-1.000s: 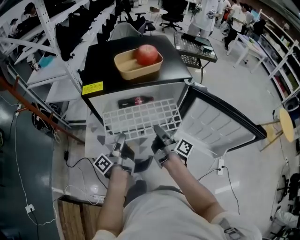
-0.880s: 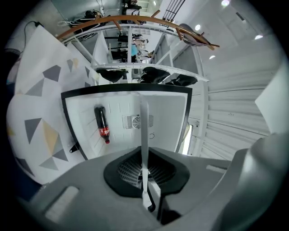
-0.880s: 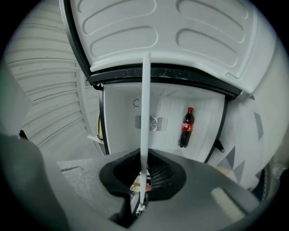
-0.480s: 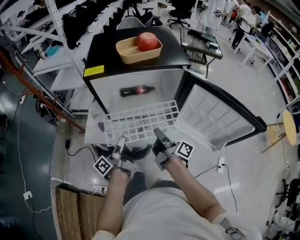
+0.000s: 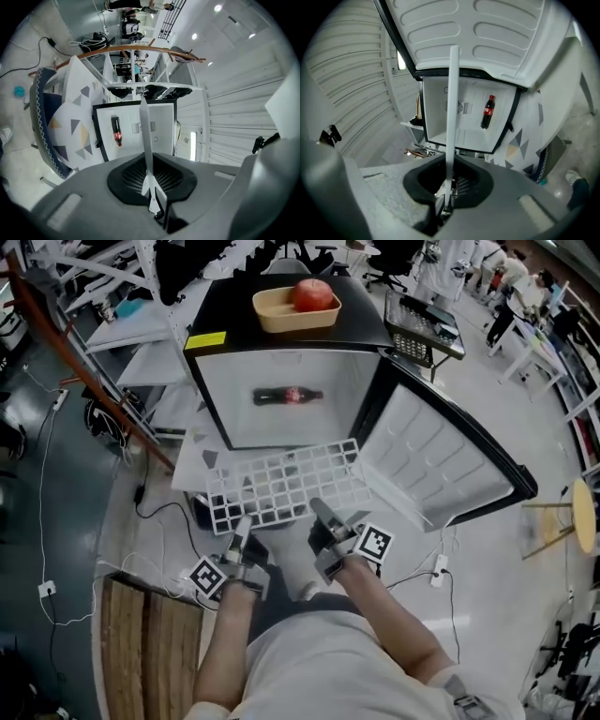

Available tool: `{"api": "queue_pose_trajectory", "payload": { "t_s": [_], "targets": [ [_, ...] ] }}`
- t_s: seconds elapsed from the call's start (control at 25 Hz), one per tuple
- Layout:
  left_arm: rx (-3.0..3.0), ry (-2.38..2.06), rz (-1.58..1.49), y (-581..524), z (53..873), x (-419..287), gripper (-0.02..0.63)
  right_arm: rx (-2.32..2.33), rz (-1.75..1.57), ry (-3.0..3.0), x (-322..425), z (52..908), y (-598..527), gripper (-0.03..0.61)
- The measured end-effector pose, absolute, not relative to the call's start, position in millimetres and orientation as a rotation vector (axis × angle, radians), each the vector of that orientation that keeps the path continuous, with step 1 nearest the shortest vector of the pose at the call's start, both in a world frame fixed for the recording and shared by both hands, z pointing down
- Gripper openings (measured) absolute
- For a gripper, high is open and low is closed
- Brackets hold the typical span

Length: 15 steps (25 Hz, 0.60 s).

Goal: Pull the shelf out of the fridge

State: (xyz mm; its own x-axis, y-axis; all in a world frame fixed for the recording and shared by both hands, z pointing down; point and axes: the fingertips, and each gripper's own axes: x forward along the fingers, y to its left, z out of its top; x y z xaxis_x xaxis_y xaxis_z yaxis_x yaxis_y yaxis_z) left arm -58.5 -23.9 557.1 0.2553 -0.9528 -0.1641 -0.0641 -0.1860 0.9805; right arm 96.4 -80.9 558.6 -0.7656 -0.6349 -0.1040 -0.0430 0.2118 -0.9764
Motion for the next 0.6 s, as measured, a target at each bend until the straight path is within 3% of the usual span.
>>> {"api": "queue_pose_trajectory", "payload": {
  "t_s": [0.6],
  "targets": [
    [1.645, -1.072, -1.200, 25, 504, -117, 0.032, -0.368, -1.471, 2.208, 27, 493, -48, 0.031]
  ]
}}
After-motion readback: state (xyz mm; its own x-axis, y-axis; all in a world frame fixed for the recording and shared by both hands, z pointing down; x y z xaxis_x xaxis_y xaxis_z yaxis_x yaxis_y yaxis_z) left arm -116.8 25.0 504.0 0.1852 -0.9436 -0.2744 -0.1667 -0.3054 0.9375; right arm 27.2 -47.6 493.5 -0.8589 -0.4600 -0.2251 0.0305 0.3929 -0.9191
